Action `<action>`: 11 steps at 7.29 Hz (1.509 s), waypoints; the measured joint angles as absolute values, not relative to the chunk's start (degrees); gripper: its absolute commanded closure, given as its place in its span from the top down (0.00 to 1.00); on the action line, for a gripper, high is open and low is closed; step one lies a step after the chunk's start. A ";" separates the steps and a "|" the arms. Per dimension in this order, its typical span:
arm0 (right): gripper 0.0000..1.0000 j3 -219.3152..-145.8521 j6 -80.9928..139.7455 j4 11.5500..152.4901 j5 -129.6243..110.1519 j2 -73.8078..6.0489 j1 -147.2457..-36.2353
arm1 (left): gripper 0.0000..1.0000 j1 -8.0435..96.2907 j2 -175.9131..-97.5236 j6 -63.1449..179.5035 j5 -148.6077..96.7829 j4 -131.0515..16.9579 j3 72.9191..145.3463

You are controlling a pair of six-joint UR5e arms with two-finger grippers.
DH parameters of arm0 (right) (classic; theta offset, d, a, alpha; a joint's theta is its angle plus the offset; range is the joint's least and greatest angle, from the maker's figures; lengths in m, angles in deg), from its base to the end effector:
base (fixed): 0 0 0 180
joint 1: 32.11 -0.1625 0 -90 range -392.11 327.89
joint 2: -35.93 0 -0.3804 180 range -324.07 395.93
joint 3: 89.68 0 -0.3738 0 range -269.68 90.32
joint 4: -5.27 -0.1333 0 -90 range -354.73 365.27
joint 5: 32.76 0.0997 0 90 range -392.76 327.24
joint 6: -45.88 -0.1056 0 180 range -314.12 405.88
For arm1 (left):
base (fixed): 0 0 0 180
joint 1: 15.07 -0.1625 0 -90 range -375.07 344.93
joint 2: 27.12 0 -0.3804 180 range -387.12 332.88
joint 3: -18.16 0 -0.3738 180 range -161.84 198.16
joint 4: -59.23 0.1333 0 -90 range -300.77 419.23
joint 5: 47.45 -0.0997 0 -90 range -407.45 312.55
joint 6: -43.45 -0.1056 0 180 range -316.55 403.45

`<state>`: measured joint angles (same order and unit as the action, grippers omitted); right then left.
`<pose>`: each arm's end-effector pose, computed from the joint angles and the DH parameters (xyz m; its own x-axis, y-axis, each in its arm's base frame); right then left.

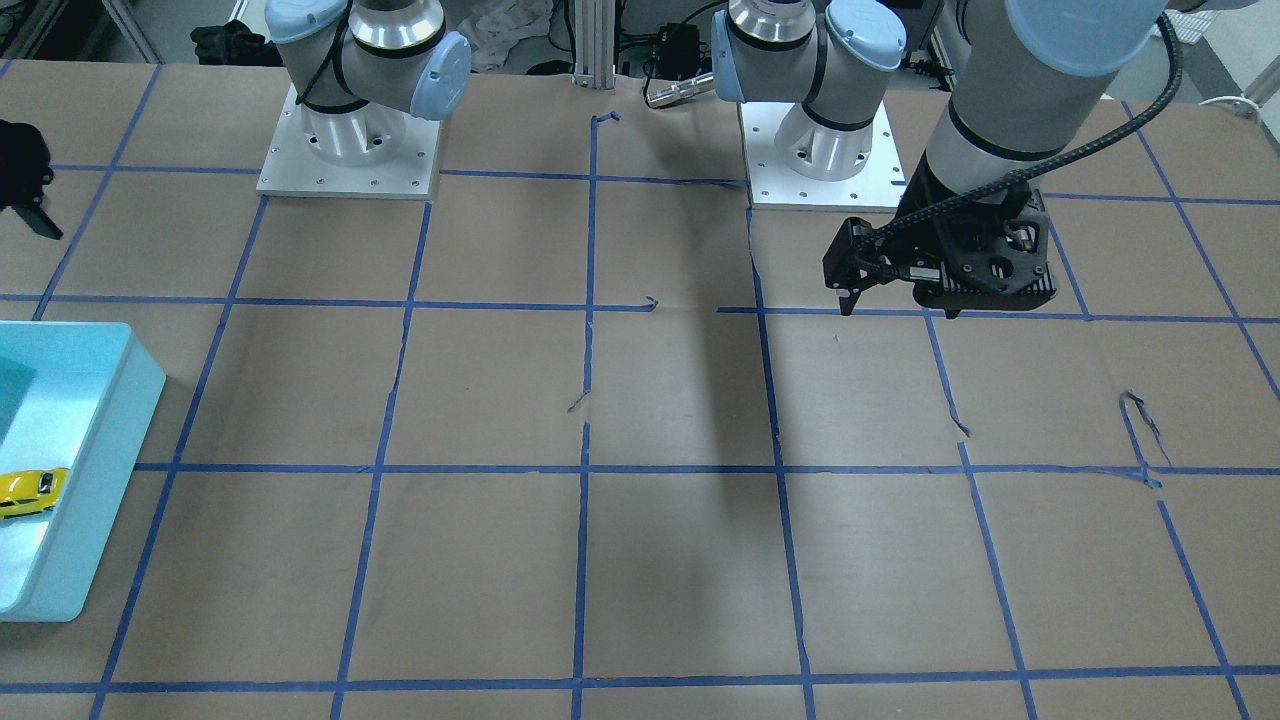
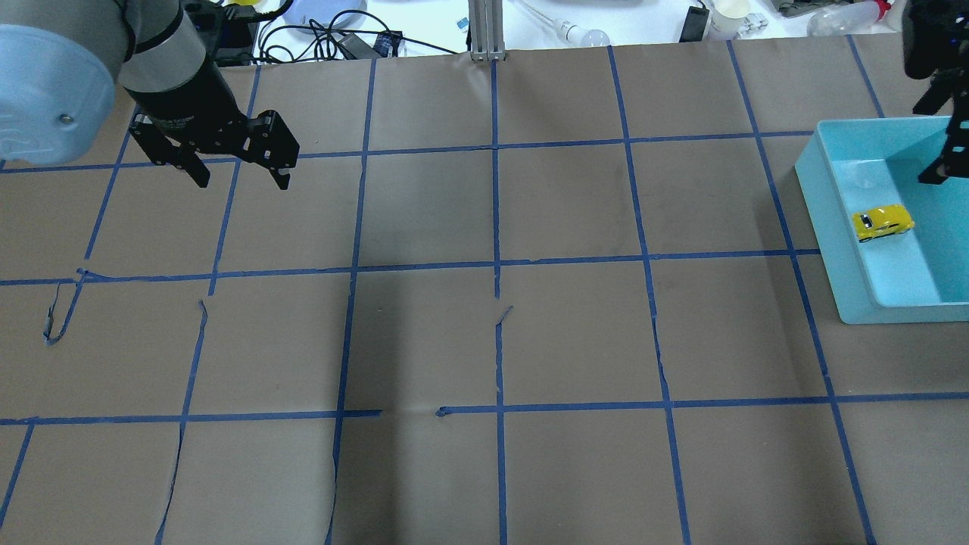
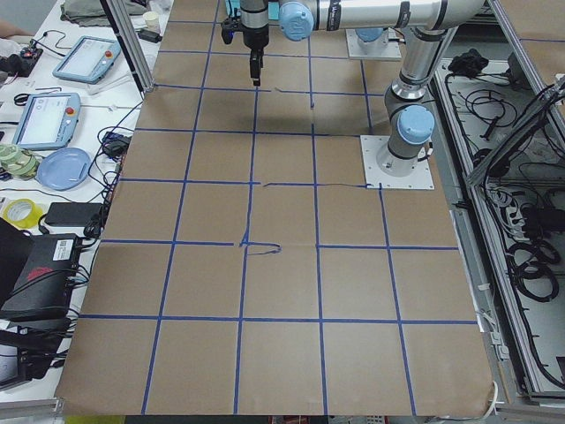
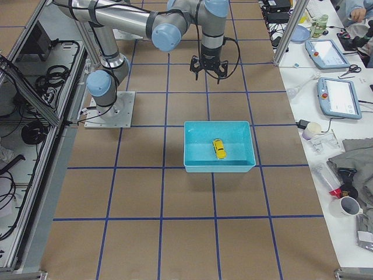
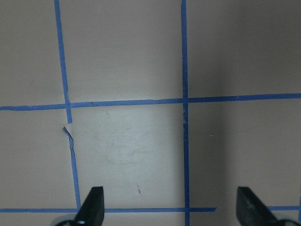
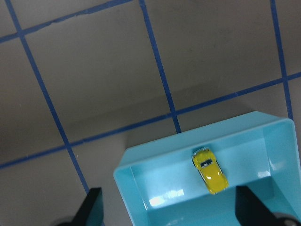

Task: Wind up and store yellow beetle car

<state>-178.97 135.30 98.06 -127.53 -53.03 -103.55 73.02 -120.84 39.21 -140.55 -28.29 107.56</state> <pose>-0.0363 -0.4992 0.4398 -0.3275 -0.9438 0.0438 -0.9403 0.3301 0.0826 -0.1110 -0.5004 0.4152 -0.9977 0.0413 -0.0531 0.0406 0.9991 0.0151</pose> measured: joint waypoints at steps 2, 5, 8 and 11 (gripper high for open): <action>1.00 -177.95 109.88 97.68 -127.52 -52.92 -112.98 | 1.00 73.07 -120.82 39.23 -140.65 -28.27 107.49; 1.00 -176.32 72.83 96.96 -124.20 -52.67 -119.68 | 1.00 73.07 -120.82 39.23 -141.04 -28.30 107.53; 1.00 -174.39 56.50 93.40 -118.97 -52.61 -120.40 | 1.00 72.86 -120.73 39.21 -140.80 -28.23 107.37; 1.00 -173.27 50.65 94.92 -122.59 -52.40 -120.44 | 1.00 72.42 -119.20 39.16 -139.28 -28.42 107.24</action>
